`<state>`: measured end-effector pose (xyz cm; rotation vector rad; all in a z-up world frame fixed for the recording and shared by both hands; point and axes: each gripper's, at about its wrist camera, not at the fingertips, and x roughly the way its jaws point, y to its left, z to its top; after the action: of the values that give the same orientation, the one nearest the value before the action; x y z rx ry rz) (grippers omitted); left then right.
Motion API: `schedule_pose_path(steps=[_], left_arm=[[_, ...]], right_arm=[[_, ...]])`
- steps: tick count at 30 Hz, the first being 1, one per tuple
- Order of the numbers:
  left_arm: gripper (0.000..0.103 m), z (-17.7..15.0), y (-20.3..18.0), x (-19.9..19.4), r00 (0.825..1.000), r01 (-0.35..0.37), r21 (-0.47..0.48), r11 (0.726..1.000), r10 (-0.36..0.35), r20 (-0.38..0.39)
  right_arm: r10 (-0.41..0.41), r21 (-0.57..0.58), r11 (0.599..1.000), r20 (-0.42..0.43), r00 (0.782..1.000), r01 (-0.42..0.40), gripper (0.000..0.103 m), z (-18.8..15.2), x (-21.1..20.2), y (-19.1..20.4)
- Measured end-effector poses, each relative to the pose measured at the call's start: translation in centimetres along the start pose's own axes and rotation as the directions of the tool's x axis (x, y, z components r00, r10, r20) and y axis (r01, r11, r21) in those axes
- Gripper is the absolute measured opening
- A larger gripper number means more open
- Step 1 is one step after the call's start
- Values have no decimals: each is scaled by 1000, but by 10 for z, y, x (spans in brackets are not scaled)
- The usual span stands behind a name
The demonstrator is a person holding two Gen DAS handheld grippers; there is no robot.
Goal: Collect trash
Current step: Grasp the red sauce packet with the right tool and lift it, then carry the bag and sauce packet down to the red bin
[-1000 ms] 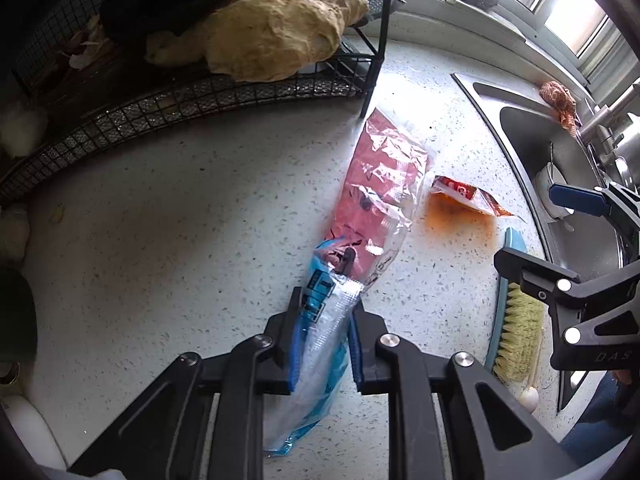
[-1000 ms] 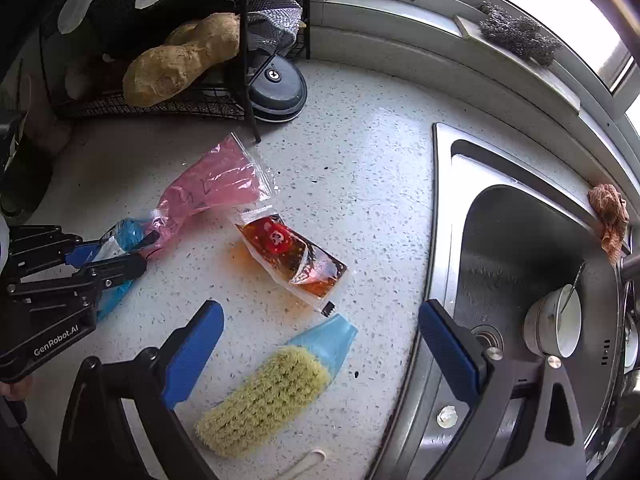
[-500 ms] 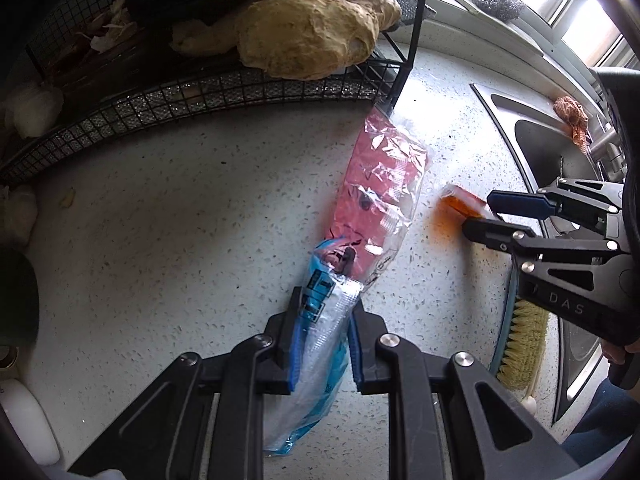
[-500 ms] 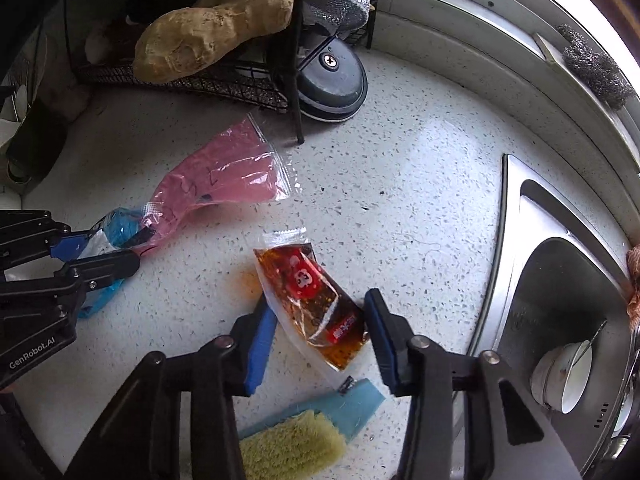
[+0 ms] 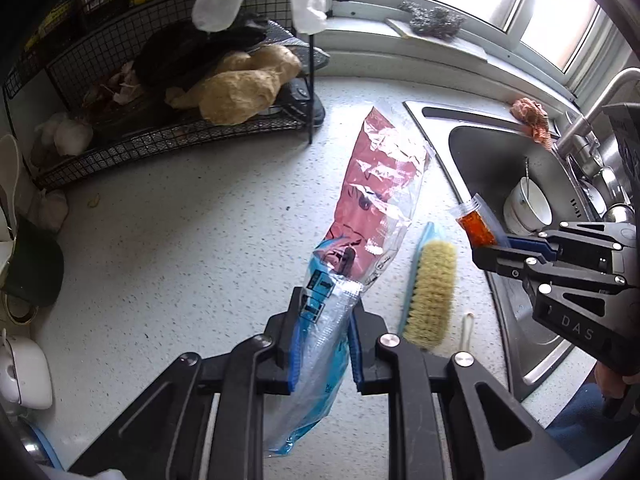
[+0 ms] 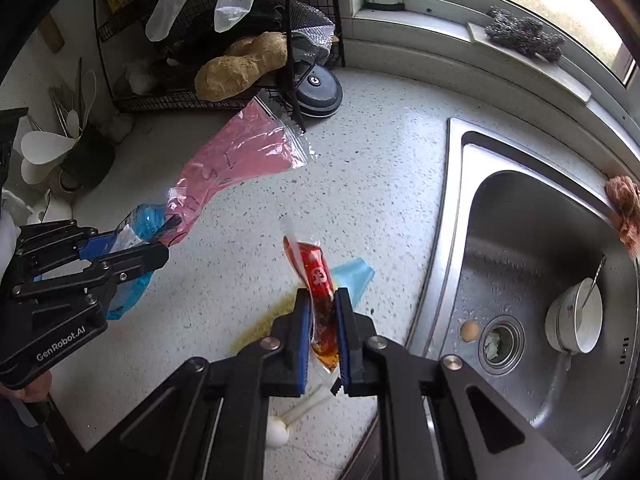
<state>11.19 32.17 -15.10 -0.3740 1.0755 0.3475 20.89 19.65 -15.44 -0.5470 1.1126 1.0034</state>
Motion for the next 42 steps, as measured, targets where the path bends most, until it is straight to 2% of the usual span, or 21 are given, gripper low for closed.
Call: schedule_pose_path(steps=[5, 9, 12, 14, 21, 27, 33, 37, 42], left_arm=[[18, -10, -42, -8, 1000, 14, 54, 998, -15, 3], [18, -20, -79, -18, 1000, -6, 124, 992, 4, 17], [18, -30, -106, -27, 1000, 4, 150, 989, -8, 29], [18, -39, -129, -33, 999, -17, 156, 988, 9, 51], [18, -89, -210, -51, 998, 11, 232, 973, -26, 62], [18, -145, -280, -69, 996, 45, 286, 957, -67, 66], [18, -193, -338, -78, 996, 45, 326, 944, -66, 54], [18, -223, -368, -80, 996, 69, 364, 929, -83, 22], [18, -248, -387, -65, 993, 115, 362, 925, -104, -49]], right_arm=[[-3, 64, 998, 13, 1000, 2, 11, -43, -30, -22], [-25, 111, 994, 38, 999, 20, 11, -75, -59, -34], [-40, 136, 990, 61, 997, 31, 11, -100, -75, -45], [-47, 160, 987, 75, 996, 34, 11, -117, -89, -52], [-90, 226, 972, 109, 990, 63, 11, -197, -135, -79], [-111, 262, 962, 110, 988, 79, 11, -276, -169, -96], [-182, 264, 953, 109, 977, 148, 11, -346, -198, -110], [-169, 317, 939, 96, 981, 131, 11, -377, -207, -119], [-172, 365, 921, 69, 983, 136, 11, -396, -199, -126]])
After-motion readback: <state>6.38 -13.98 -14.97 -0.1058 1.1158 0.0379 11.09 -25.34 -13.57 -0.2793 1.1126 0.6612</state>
